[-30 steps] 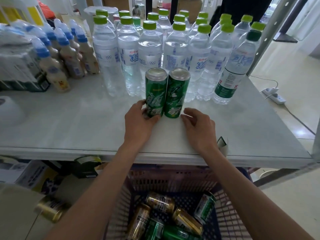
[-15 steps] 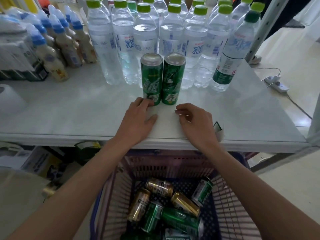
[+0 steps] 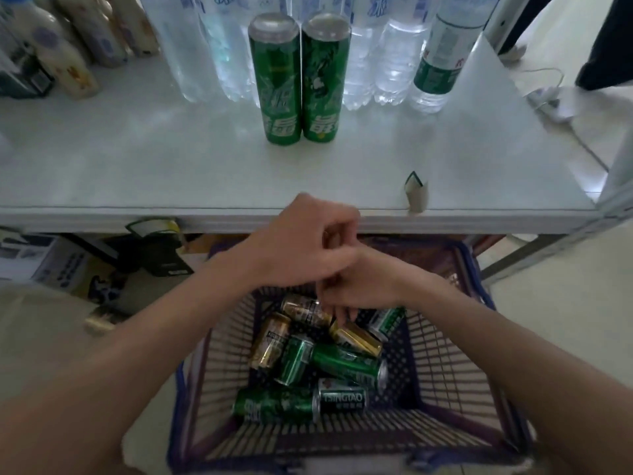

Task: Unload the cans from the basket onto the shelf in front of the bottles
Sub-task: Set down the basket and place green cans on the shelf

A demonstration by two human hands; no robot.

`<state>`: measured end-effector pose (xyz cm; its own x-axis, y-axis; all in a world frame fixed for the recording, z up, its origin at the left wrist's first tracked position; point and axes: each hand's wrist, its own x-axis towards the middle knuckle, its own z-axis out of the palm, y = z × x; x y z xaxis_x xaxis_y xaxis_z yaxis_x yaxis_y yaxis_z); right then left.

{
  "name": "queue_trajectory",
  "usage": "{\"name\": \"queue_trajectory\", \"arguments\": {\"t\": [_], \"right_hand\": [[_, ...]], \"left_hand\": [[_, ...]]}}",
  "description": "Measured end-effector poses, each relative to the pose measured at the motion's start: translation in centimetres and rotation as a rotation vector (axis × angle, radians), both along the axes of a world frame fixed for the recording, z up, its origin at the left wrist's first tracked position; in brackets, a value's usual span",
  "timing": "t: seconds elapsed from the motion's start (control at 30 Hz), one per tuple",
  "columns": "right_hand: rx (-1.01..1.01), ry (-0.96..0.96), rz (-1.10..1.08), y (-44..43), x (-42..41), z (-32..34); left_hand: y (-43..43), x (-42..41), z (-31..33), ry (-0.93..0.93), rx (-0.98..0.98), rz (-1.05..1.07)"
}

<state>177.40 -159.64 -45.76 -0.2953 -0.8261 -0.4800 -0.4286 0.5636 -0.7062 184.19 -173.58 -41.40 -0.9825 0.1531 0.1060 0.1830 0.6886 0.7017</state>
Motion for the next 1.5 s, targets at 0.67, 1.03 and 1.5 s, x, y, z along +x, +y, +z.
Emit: {"name": "queue_trajectory", "arguments": {"t": [0.67, 1.03, 1.5], "right_hand": [[0.791, -0.128, 0.086, 3.7, 1.5, -14.5], [0.343, 0.038, -0.031, 7.6, -3.1, -4.3], [-0.293, -0.118, -0.258, 8.3, -6.5, 6.1]], "left_hand": [[4.4, 10.4, -22.2, -0.836, -0.710, -0.468], [0.1, 5.4, -10.6, -0.647, -0.282, -0.186], [-4.7, 0.8, 5.5, -0.221, 0.276, 0.014]]}}
